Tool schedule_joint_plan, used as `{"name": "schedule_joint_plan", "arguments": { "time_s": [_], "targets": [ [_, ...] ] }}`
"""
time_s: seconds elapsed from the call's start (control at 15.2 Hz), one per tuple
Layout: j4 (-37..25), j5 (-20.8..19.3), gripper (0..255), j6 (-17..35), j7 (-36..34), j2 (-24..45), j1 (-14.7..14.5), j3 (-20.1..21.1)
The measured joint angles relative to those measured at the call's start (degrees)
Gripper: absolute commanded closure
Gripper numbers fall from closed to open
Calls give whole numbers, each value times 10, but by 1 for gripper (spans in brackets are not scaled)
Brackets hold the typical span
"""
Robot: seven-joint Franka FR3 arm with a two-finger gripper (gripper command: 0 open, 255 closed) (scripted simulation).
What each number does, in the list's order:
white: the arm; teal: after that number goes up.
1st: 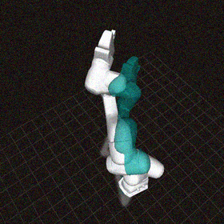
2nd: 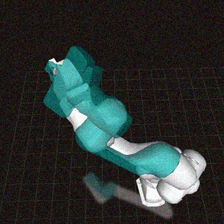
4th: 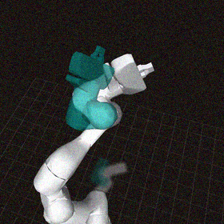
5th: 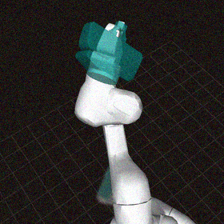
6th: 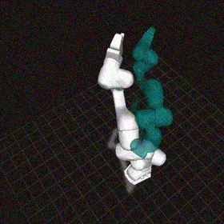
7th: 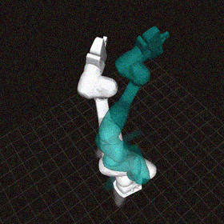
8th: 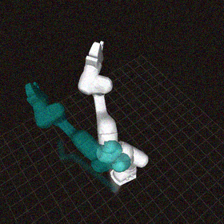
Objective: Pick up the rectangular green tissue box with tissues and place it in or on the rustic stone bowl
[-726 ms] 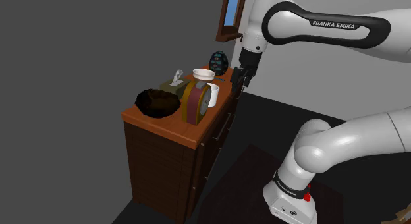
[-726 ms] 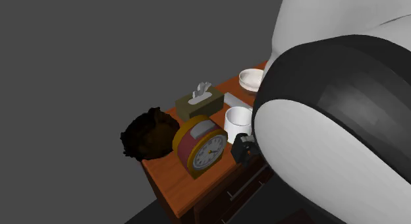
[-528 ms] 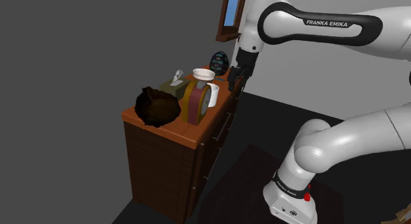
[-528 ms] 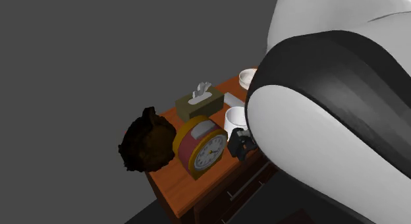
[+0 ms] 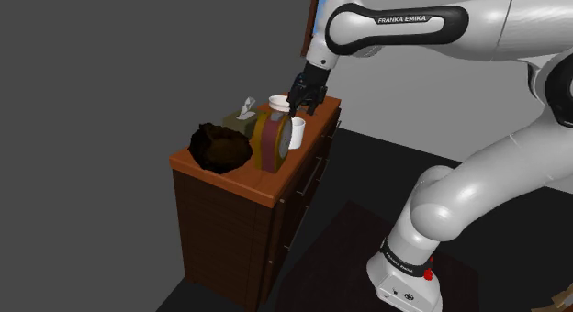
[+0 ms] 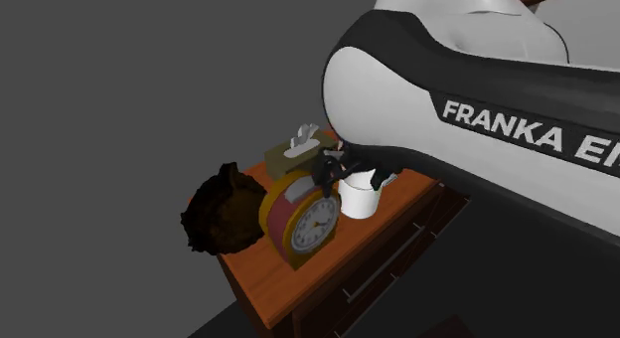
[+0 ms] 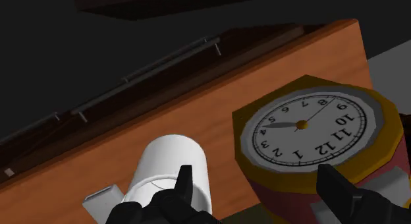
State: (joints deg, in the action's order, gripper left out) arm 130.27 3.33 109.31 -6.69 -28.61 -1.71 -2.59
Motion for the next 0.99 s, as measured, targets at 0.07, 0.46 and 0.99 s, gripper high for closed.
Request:
{"name": "schedule_joint_plan", "arguments": {
  "time_s": [0.07, 0.46, 0.99],
  "targets": [
    [-17, 9, 0, 11, 1, 18, -2, -4],
    [-111, 70, 0, 70, 17, 143, -10, -28],
    [-268, 171, 0, 83, 50, 315, -7, -51]
  ]
}}
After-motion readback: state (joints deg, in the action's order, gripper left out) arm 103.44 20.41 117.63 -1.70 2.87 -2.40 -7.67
